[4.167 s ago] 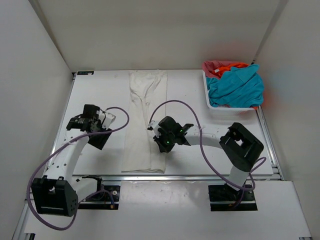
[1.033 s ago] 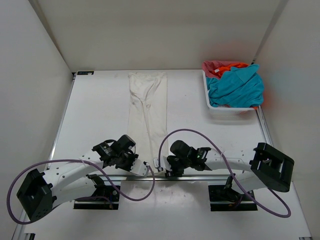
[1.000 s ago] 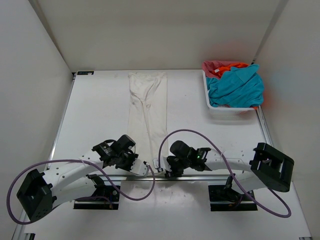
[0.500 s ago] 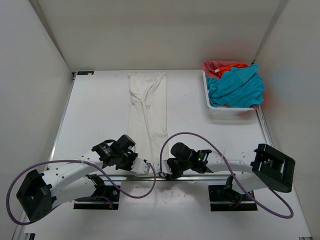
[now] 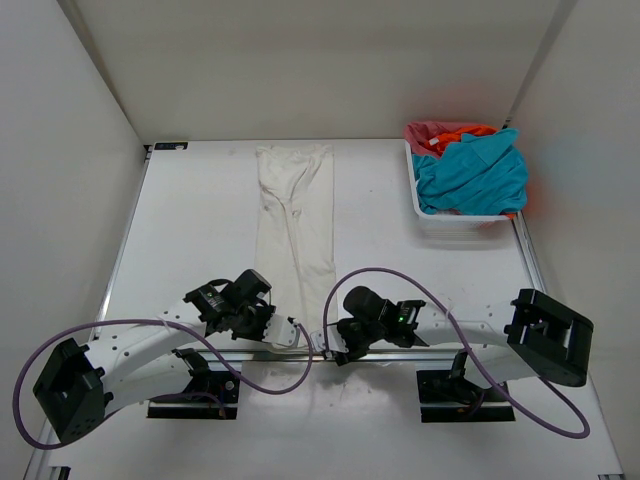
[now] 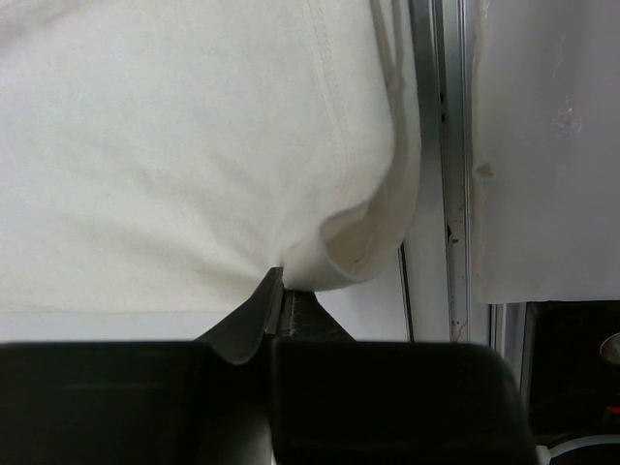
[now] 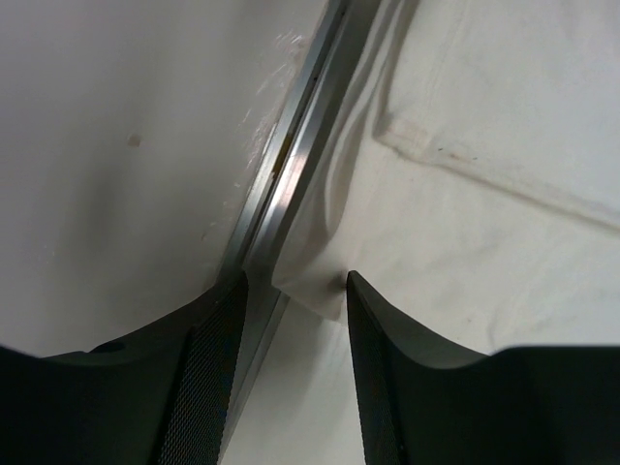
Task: Fold and stack the t-shirts
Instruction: Grab the bottom of the folded rectangular tshirt with both arms, then fold the folded rectangular tshirt in 1/3 of the way
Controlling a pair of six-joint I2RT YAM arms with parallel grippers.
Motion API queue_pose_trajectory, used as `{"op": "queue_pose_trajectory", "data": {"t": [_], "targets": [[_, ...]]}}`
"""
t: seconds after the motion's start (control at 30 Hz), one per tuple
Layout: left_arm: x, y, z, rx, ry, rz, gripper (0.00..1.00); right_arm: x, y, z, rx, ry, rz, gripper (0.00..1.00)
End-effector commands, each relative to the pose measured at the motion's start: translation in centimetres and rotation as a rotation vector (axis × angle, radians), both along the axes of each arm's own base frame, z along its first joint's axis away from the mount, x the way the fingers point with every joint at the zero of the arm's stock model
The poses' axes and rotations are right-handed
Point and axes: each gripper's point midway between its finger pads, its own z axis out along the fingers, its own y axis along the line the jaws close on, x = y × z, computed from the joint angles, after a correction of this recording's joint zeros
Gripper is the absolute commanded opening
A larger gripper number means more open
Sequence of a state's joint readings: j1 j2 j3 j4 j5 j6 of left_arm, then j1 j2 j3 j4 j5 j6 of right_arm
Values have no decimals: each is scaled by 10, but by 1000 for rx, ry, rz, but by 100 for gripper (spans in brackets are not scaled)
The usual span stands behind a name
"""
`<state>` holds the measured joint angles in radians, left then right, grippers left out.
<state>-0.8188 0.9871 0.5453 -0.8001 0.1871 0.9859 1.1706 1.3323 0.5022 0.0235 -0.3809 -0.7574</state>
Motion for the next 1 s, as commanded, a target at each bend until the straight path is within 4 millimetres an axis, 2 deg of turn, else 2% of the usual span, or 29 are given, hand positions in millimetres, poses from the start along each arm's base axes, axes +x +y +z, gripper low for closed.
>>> {"op": "queue_pose_trajectory", "data": {"t": [0.0, 0.23, 0.43, 0.53, 0.57, 0.63, 0.8, 0.83, 0.87, 0.9, 0.97], "targets": [[4, -6, 11, -35, -13, 12, 0, -5, -2, -1, 25, -38, 66, 51], [-2, -6, 9, -33, -6, 1, 0, 1, 2, -10, -10, -11, 36, 46], [-1, -3, 10, -25, -4, 8, 0, 6, -1, -16, -32, -23, 31, 16], [0, -3, 12, -30, -4, 23, 0, 8, 1, -11, -16, -29, 28, 2], [1, -4, 14, -36, -9, 24, 0, 9, 0, -10, -20, -21, 13, 1], [8, -2, 20, -54, -13, 88, 0, 16, 2, -3, -6, 1, -24, 0], [41, 0, 48, -154, -10, 334, 0, 41, 17, 42, 49, 137, -191, 0], [49, 3, 49, -168, 0, 394, 0, 51, 18, 48, 64, 141, -223, 0], [57, 1, 60, -202, 7, 448, 0, 62, 20, 60, 89, 163, -267, 0], [62, 4, 61, -208, 29, 497, 0, 66, 23, 68, 104, 179, -288, 0], [81, -1, 77, -279, 66, 610, 0, 95, 21, 82, 141, 183, -364, 0]]}}
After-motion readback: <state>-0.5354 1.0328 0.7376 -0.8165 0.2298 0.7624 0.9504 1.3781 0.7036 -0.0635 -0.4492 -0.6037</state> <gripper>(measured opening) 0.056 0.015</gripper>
